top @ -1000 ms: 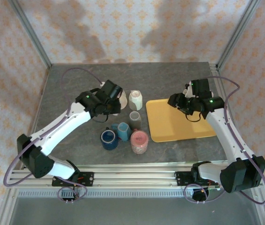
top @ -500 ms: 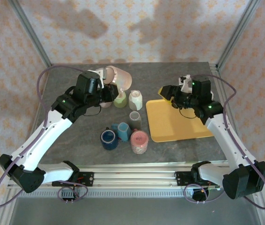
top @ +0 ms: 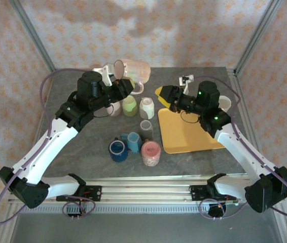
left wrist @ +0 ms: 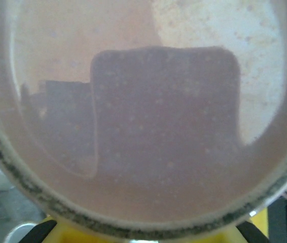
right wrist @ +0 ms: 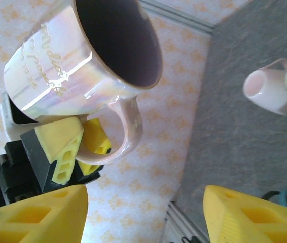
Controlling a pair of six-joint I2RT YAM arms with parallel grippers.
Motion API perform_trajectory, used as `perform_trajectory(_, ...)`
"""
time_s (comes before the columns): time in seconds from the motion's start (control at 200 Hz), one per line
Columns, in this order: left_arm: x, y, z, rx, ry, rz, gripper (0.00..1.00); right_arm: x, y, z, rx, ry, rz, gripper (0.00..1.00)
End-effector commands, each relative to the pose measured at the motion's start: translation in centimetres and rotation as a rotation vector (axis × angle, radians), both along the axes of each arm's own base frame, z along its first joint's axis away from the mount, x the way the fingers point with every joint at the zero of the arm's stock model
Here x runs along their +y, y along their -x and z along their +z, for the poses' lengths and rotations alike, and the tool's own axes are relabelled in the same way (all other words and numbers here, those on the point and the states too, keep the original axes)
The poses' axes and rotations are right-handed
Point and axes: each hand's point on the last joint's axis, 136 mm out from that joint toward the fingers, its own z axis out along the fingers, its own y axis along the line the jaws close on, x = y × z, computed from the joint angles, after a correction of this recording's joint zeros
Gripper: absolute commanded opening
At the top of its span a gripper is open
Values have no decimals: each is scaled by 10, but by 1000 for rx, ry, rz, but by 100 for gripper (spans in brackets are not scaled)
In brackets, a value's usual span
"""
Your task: Turn the mug right side up
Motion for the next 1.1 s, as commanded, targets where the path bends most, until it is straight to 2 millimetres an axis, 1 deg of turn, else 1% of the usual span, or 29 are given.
perform_trajectory(0.0,0,8,77,-207,212,-19,0,9,-1,27,-67,-97,-8,63)
perform_trajectory(0.145,-2,8,82,-201,279,-29,0,16,3,44,-102,-150,-9,64)
perform_trajectory(0.15,-2,8,83,-201,281,-28,0,18,-1,39,-89,-145,-11,64)
perform_trajectory(0.165,-2,8,83,-201,287,-29,0,20,-2,38,-86,-146,-11,64)
perform_trajectory(0.295,-1,9,85,-198,328,-25,0,23,-5,48,-86,-201,-27,62)
perform_trajectory(0.405,-2,9,86,-195,350,-26,0,24,-11,47,-60,-220,-47,60)
perform_trajectory(0.56,-4,8,89,-193,379,-35,0,31,-16,47,-34,-257,-46,58)
perform_trajectory(0.686,-6,7,91,-190,386,-42,0,39,-20,47,-20,-287,-39,55)
perform_trajectory(0.776,-6,6,91,-186,392,-43,0,43,-23,50,-21,-311,-38,52)
perform_trajectory(1.096,-9,4,89,-174,429,-51,0,50,-37,64,-43,-369,-62,41)
